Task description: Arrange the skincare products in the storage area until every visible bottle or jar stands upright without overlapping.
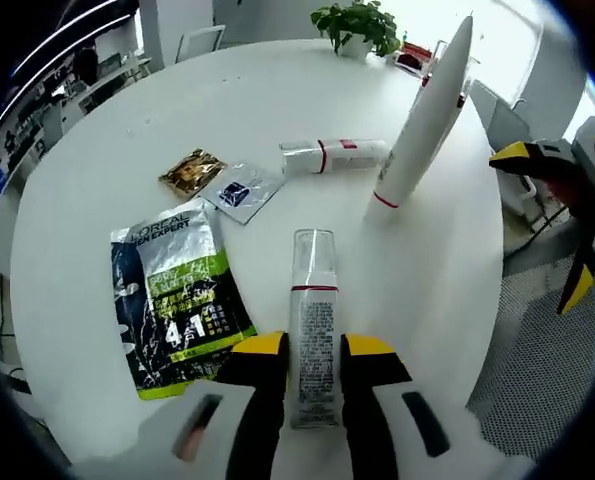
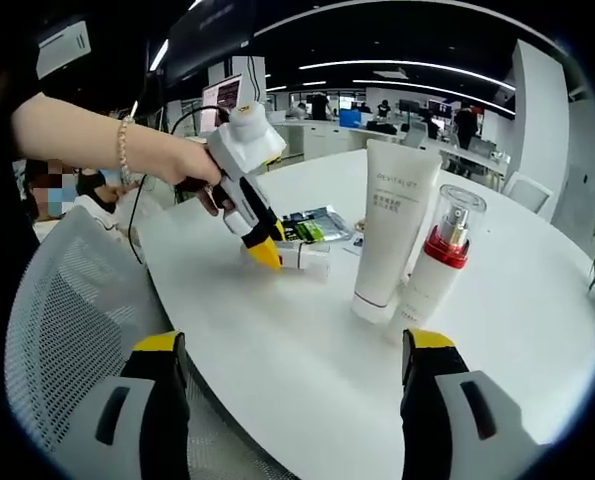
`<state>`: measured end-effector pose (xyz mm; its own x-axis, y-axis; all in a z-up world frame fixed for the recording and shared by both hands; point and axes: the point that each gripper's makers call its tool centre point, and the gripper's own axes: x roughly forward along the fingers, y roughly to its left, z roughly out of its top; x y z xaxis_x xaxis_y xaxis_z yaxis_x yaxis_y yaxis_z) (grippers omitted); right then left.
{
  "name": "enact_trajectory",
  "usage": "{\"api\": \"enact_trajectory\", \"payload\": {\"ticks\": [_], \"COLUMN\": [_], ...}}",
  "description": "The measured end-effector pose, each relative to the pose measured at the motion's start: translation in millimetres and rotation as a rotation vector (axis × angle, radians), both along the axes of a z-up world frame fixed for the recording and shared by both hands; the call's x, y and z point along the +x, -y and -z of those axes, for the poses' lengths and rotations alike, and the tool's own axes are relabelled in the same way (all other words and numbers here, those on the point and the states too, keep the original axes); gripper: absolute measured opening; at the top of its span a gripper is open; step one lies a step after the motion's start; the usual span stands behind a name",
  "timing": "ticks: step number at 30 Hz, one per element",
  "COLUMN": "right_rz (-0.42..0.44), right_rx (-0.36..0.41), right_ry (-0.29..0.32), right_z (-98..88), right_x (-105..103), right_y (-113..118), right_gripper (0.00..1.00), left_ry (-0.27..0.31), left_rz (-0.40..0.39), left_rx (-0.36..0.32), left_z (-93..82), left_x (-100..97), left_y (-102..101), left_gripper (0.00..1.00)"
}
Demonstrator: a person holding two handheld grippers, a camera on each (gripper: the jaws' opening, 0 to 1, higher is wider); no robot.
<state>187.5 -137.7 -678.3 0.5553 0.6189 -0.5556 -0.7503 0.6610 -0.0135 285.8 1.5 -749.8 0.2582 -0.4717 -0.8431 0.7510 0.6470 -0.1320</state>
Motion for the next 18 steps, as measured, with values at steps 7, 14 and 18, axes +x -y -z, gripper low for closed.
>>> {"api": "enact_trajectory", "payload": {"ticks": [7,14,18], "right_rz": [-0.017,-0.04,-0.056], "right_rx": [-0.001,0.017,0.011], "right_ry": [0.008,0.005,0.009], "right_z": [-1.4,-3.3,-4.3], "right_x": [-1.7,-3.8,-7.0], "right_y": [-2.5,-8.8,-10.8], "right_gripper": [0.88,0.88,0.88], "left_ry": [-0.027,-0.028,-0.014], "left_rz": [-0.117,-0.184,-0.2], "left_rx": [-0.158,-0.3,-0.361], "left_z": [-15.8,-38.0,-54.0], "left_x": [-10.3,-21.4,-34.1], "left_y": [4.4,-2.1,-1.1], "left_gripper": [0.24,0.24,0.24]}}
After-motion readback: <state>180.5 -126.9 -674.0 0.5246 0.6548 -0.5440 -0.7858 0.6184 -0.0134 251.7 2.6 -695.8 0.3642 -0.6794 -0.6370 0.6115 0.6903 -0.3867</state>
